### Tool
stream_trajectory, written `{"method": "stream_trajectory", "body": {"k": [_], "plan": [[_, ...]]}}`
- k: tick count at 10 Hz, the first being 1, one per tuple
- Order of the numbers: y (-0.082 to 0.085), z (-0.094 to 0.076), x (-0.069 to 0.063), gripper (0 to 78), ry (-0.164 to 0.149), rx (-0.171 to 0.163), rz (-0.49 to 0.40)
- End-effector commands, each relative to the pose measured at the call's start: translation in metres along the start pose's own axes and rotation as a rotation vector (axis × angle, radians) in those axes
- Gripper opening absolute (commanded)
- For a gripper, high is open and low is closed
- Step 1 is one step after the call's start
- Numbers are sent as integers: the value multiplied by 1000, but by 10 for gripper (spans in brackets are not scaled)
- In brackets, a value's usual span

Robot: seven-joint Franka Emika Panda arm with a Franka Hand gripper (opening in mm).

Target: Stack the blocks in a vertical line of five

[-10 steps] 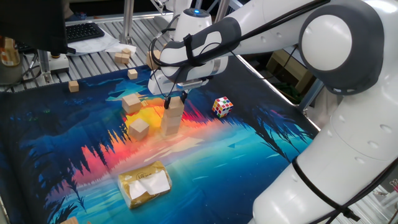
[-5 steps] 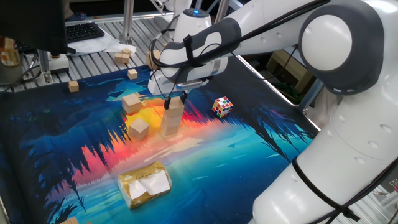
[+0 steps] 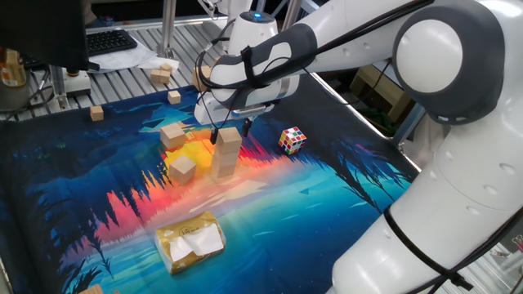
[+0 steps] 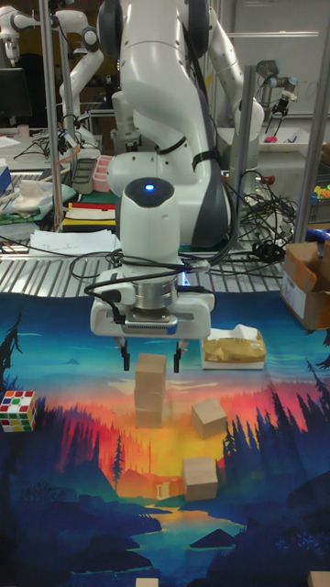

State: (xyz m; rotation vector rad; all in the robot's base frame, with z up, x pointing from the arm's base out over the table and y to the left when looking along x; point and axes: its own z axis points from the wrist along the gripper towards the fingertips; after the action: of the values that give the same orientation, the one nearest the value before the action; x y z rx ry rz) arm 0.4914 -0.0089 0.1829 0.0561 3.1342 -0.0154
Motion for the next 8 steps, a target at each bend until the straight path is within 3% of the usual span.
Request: {"method": "stream_trajectory", "body": {"k": [1,2,3,8], "plan": [[0,-2,-2,775,-6,7,1],[0,-2,-2,775,-6,7,1],[4,-8,-11,775,-9,34,28],[9,-19,-28,775,-7,45,57]]}}
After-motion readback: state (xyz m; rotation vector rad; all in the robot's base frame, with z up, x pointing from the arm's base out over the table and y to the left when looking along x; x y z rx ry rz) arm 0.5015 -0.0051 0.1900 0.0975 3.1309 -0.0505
